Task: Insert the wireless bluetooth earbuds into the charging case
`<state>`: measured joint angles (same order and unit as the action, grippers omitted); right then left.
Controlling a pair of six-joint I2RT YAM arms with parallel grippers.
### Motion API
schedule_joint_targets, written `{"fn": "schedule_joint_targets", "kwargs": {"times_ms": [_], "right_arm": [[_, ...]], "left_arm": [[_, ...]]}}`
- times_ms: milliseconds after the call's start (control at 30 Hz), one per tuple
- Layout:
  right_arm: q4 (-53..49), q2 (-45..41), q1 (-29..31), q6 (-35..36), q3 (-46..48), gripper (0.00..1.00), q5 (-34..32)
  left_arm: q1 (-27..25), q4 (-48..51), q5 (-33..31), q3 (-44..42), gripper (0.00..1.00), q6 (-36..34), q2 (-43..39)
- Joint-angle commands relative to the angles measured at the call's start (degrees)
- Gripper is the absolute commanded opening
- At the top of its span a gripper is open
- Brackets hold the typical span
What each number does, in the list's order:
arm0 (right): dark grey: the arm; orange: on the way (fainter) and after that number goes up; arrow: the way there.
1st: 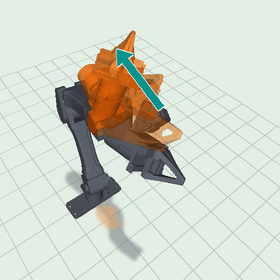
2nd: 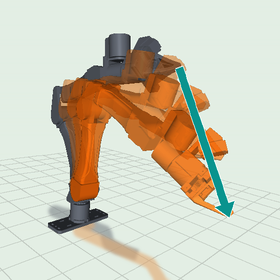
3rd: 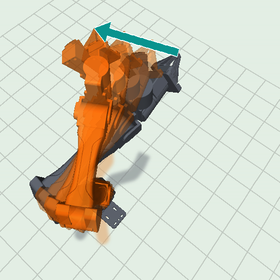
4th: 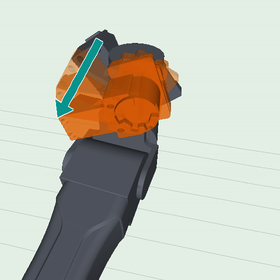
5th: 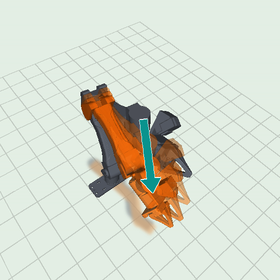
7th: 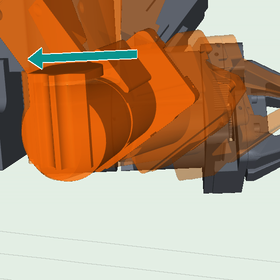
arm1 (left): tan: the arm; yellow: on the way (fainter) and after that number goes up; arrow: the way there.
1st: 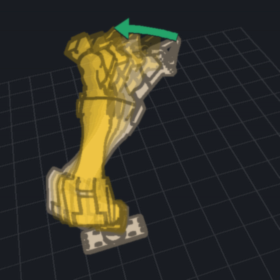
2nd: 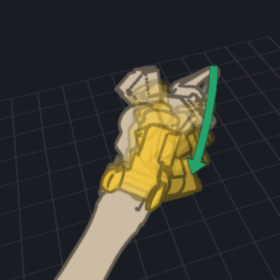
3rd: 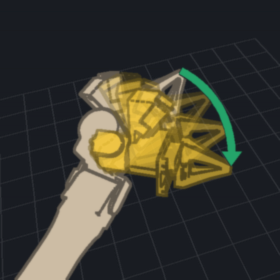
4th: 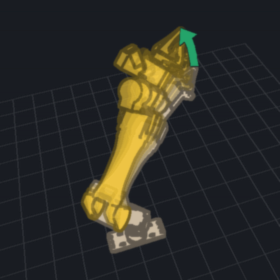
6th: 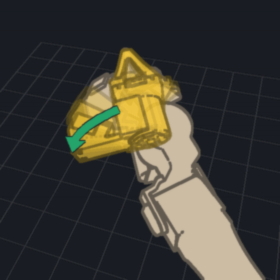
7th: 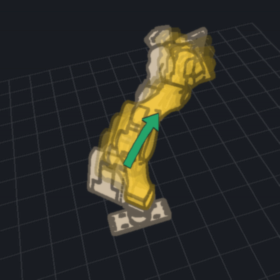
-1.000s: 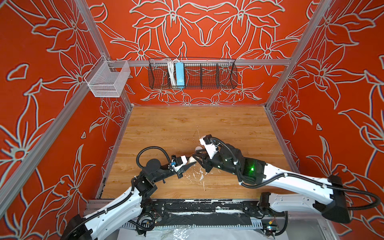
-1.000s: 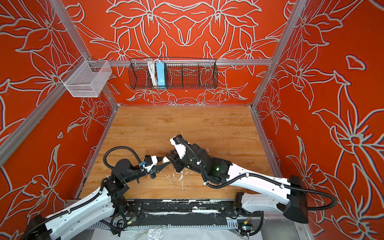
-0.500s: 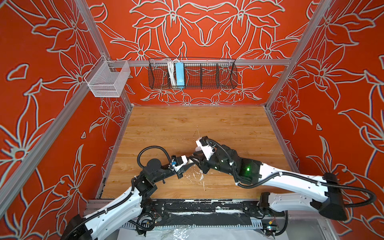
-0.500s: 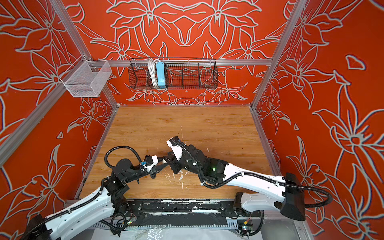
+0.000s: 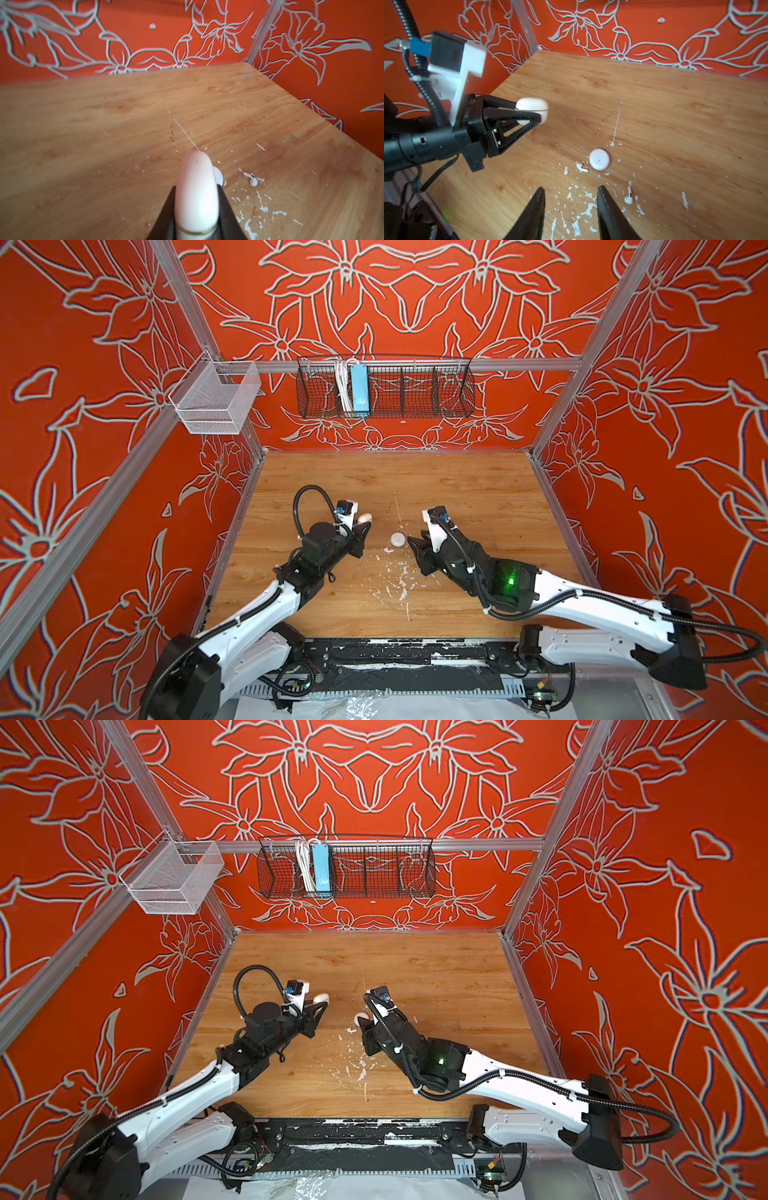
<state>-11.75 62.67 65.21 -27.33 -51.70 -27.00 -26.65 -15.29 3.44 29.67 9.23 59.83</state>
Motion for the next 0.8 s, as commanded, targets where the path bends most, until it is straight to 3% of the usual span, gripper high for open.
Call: {"fn": "schedule_joint_targets", "kwargs": {"times_ms": [0, 67, 100, 233, 400, 767], "right_arm": [[-3.3, 1.1, -0.5, -2.5, -2.1, 0.44, -3.1], [-3.9, 1.9, -0.7, -2.6, -2.8, 0.44, -2.9], [-4.2, 2.2, -0.7, -2.7, -2.9, 0.44, -2.8], [-4.8, 3.3, -1.0, -2.9, -3.4, 0.44, -2.7], [-5.6, 4.5, -1.3, -3.2, -4.0, 0.43, -2.5], [-7.0, 5.5, -1.9, -3.4, -4.4, 0.43, -2.4]], "left_arm": [[0.5, 8.2, -5.9, 5.0, 0.00, 9.9, 6.0], [1.7, 13.3, -10.3, 7.9, 0.00, 16.9, 10.0], [3.3, 15.5, -9.5, 9.2, 0.00, 19.9, 12.2], [11.7, 18.1, 5.4, 12.5, 0.00, 24.0, 20.2], [17.5, 14.2, 14.4, 10.7, 0.00, 28.0, 25.7], [25.1, 12.0, 18.8, 7.9, 0.00, 33.6, 31.6]]}}
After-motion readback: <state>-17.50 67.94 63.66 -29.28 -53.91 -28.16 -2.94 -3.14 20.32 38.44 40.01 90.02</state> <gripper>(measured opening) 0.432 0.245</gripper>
